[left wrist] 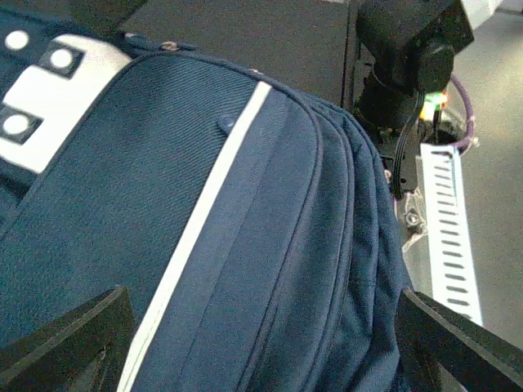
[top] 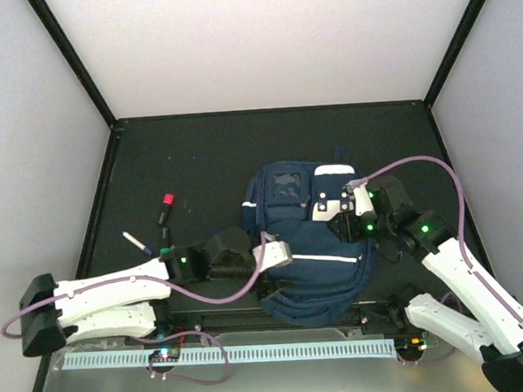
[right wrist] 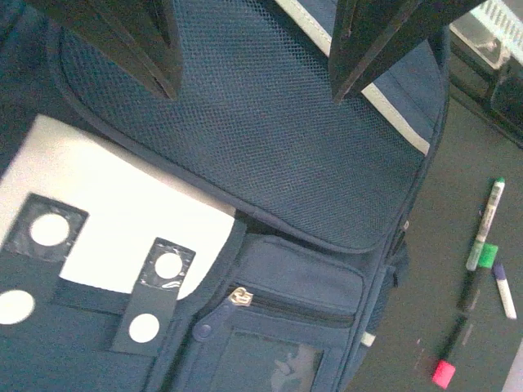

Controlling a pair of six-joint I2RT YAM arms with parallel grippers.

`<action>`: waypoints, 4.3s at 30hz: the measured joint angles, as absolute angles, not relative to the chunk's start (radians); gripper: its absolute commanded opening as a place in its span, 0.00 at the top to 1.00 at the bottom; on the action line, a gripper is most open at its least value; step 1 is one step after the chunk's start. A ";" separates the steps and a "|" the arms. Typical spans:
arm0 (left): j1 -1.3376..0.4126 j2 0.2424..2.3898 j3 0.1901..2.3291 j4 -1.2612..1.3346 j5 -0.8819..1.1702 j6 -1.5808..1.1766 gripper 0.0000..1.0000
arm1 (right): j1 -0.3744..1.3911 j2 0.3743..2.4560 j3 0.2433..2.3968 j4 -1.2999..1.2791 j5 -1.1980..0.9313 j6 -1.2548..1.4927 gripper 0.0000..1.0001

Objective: Pack the student bag

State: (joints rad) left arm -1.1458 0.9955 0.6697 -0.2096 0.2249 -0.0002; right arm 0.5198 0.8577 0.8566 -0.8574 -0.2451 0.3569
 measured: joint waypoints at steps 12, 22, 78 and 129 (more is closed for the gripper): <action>-1.298 1.328 0.858 -0.179 0.008 0.296 0.19 | 0.492 0.736 0.839 -0.860 -0.228 0.444 0.48; -1.332 1.448 0.916 -0.213 -0.116 0.349 0.22 | 0.492 0.730 0.839 -0.857 -0.221 0.452 0.48; -0.901 0.811 0.657 -0.403 -0.077 0.310 0.98 | 0.491 0.942 0.673 -0.417 -0.814 0.038 0.42; -0.865 0.960 0.762 -0.493 0.141 0.344 0.98 | 0.691 0.899 0.732 -0.584 -0.702 0.058 0.98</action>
